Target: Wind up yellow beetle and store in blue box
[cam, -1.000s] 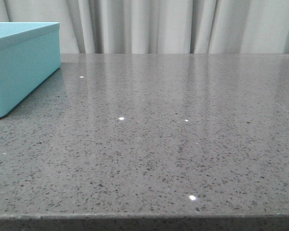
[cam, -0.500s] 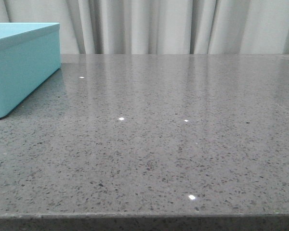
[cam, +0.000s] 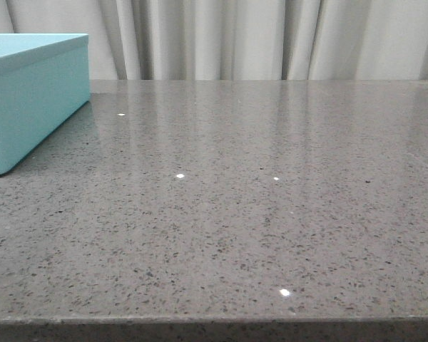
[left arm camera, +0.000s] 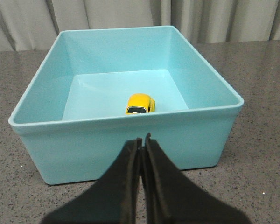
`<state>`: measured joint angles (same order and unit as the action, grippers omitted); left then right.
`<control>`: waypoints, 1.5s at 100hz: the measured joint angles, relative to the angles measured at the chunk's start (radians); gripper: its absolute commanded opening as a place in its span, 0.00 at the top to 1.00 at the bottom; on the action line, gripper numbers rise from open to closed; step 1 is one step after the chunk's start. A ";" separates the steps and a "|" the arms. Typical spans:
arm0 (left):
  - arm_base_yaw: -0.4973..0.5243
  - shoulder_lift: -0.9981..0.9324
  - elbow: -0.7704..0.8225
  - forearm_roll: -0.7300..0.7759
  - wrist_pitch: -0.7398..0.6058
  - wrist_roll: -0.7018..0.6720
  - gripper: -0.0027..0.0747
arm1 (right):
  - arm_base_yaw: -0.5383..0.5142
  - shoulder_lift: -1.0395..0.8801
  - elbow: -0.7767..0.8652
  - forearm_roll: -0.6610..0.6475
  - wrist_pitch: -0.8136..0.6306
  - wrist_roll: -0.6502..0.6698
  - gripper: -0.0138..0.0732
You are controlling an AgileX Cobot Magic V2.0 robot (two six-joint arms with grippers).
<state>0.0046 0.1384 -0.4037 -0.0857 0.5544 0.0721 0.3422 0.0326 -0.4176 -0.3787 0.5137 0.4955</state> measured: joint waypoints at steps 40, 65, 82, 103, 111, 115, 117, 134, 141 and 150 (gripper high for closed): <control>0.000 -0.003 0.000 -0.002 0.002 0.000 0.99 | 0.000 0.000 0.000 0.000 0.000 0.000 0.92; 0.000 -0.003 0.004 -0.002 0.002 0.000 0.99 | 0.000 0.000 0.000 0.000 0.000 0.000 0.92; 0.000 -0.003 0.035 -0.002 0.000 0.000 0.99 | 0.000 0.000 0.000 0.000 0.000 0.000 0.92; -0.016 -0.018 0.143 -0.002 -0.209 0.000 0.99 | 0.000 0.000 0.000 -0.001 0.000 0.000 0.92; -0.019 -0.046 0.217 0.002 -0.325 0.000 0.99 | 0.000 0.000 0.000 -0.002 0.000 0.000 0.92; -0.021 -0.065 0.247 0.002 -0.377 0.000 0.99 | 0.000 0.000 0.000 -0.002 0.000 0.000 0.92; -0.021 -0.071 0.264 0.004 -0.401 0.000 0.99 | 0.000 0.000 0.000 -0.002 0.000 0.000 0.92; -0.031 -0.144 0.400 0.004 -0.532 0.000 0.99 | 0.000 0.000 0.000 -0.002 0.000 0.000 0.92; -0.031 -0.143 0.400 0.004 -0.547 0.000 0.99 | 0.000 0.000 0.000 -0.002 0.000 0.000 0.92; -0.031 -0.143 0.400 0.004 -0.554 0.000 0.99 | 0.000 0.000 0.000 -0.003 0.000 0.000 0.92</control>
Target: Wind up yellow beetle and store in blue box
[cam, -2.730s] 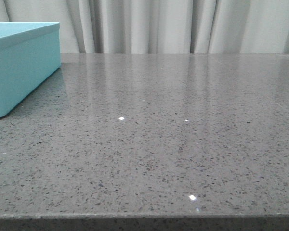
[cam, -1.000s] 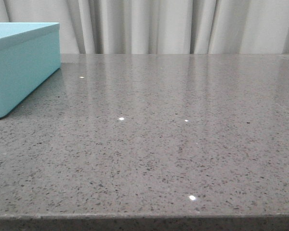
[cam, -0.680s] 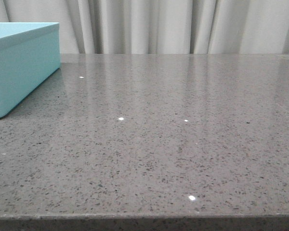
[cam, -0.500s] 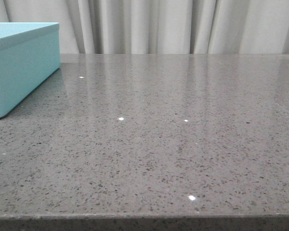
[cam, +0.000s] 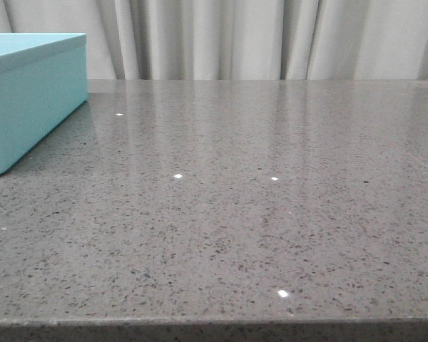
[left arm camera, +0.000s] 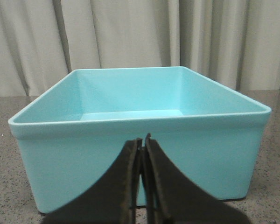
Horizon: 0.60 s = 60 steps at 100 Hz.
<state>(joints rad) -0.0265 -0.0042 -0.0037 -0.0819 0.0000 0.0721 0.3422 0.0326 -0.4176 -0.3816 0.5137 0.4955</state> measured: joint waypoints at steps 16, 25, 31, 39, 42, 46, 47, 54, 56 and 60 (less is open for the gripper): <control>0.000 0.000 0.000 0.000 0.000 0.000 0.99 | 0.000 0.000 0.000 0.000 -0.002 0.000 0.92; 0.000 0.000 0.000 -0.002 0.007 0.000 0.99 | 0.000 0.000 0.000 0.000 -0.002 0.000 0.92; 0.000 0.000 0.000 -0.002 0.007 0.000 0.99 | 0.000 0.000 0.000 0.000 -0.002 0.000 0.92; 0.000 0.000 0.000 -0.002 0.007 0.000 0.99 | 0.000 0.000 0.000 0.000 -0.002 0.000 0.92; 0.000 0.000 0.000 -0.002 0.007 0.000 0.99 | 0.000 0.000 0.000 0.000 -0.002 0.000 0.92; 0.000 0.000 0.000 -0.002 0.007 0.000 0.99 | 0.000 0.000 0.000 0.000 -0.002 0.000 0.92; 0.000 0.000 0.000 -0.002 0.007 0.000 0.99 | 0.000 0.000 0.000 0.000 -0.002 0.000 0.92; 0.000 0.000 0.000 -0.002 0.007 0.000 0.99 | 0.000 0.000 0.000 0.000 -0.002 0.000 0.92; 0.000 0.000 0.000 -0.002 0.007 0.000 0.99 | 0.000 0.000 0.000 0.000 -0.002 0.000 0.92; 0.000 0.000 0.000 -0.002 0.007 0.000 0.99 | 0.000 0.000 0.000 0.000 -0.002 0.000 0.92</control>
